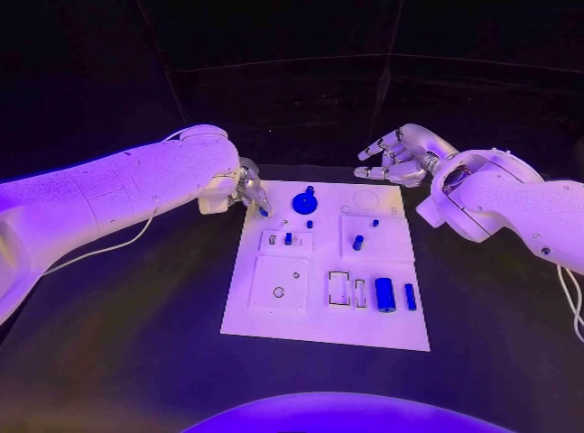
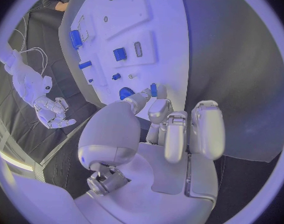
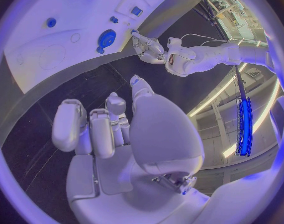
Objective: Assemble the parts on the task board
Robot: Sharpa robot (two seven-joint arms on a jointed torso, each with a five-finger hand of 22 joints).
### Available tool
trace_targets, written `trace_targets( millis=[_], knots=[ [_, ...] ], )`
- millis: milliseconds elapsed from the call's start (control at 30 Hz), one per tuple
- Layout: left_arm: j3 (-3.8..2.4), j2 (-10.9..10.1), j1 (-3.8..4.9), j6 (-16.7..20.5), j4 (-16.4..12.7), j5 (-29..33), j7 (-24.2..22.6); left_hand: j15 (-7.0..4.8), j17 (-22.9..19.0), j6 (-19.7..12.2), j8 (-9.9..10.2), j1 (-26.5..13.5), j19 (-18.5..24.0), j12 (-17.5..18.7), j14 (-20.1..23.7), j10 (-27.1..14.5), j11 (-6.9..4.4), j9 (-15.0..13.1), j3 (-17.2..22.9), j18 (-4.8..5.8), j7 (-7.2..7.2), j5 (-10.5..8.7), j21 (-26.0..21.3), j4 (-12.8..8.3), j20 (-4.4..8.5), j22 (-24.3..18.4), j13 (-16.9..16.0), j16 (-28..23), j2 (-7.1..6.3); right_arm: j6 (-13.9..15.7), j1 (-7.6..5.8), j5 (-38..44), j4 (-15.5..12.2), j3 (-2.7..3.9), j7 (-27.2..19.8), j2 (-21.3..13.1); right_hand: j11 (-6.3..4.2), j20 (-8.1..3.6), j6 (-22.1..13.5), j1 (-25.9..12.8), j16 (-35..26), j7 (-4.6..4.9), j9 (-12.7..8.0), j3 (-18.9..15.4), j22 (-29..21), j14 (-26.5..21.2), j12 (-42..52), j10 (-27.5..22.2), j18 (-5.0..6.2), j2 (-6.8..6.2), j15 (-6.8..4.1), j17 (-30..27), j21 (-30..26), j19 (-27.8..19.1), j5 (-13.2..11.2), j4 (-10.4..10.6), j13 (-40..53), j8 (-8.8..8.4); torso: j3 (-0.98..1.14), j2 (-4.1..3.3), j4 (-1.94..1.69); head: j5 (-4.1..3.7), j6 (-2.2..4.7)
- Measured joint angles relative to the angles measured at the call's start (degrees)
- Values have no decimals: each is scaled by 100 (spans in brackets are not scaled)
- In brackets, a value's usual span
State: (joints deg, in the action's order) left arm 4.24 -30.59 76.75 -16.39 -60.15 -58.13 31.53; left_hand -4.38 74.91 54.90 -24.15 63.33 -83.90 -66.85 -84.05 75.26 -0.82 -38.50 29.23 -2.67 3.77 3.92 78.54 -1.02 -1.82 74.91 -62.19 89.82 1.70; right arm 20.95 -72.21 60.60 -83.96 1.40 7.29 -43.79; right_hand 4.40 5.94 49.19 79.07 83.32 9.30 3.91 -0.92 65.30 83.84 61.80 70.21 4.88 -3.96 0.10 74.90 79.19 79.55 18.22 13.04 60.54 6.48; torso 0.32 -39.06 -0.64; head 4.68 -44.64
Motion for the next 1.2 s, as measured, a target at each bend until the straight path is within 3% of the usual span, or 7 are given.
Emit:
trace_targets(
  millis=[233,433,567,800,1200],
  knots=[
    [4,-456,-8,474,-764,119,1,0,0,23,-76,-145,0,-1,0,40,-1,-46,200,1,-20,80,0,11,0,0,-5,0,-87,-20,0,0,17,-2,2,-5,0,0,0,0,0,0,0,-17,0,0,0,0,0,0,0,0,0,0,29,17,0,0,3,2,-9,24,-2],
    [14,-777,-96,951,-1348,171,-27,0,0,25,-96,-191,0,-1,0,50,-10,-67,290,0,-22,98,0,-23,0,0,9,0,-133,-40,0,-5,32,-2,3,-11,0,0,0,0,0,0,0,-34,-5,0,0,0,0,0,0,5,0,0,58,34,0,-1,5,5,-9,53,-4],
    [92,-963,-153,1267,-1668,188,-74,0,0,30,-120,-206,0,-1,0,51,-10,-68,297,1,-26,122,0,-16,0,0,38,0,-148,-50,0,-9,41,-2,4,-15,0,0,0,0,0,0,0,-34,-5,0,0,0,0,0,0,4,0,0,81,34,-1,-1,7,9,-13,62,-13],
    [248,-1180,-228,1648,-2051,100,-154,0,0,30,-121,-259,0,-1,0,51,-9,-78,414,0,-26,122,0,-114,0,0,66,0,-201,-64,0,-17,53,-2,4,-18,0,0,0,0,0,0,0,-34,-4,0,0,0,0,0,0,4,0,0,80,34,-1,-1,7,10,-17,77,-23],
    [297,-1201,-303,1787,-2243,-254,-174,0,0,30,-122,-288,0,0,0,51,-7,-77,457,0,-26,119,0,-159,0,-1,79,0,-230,-82,1,-28,66,-3,3,-16,0,0,0,1,0,0,0,-34,-4,0,0,0,0,-1,0,3,0,0,80,34,-1,-2,7,4,-3,97,-39]
  ],
)
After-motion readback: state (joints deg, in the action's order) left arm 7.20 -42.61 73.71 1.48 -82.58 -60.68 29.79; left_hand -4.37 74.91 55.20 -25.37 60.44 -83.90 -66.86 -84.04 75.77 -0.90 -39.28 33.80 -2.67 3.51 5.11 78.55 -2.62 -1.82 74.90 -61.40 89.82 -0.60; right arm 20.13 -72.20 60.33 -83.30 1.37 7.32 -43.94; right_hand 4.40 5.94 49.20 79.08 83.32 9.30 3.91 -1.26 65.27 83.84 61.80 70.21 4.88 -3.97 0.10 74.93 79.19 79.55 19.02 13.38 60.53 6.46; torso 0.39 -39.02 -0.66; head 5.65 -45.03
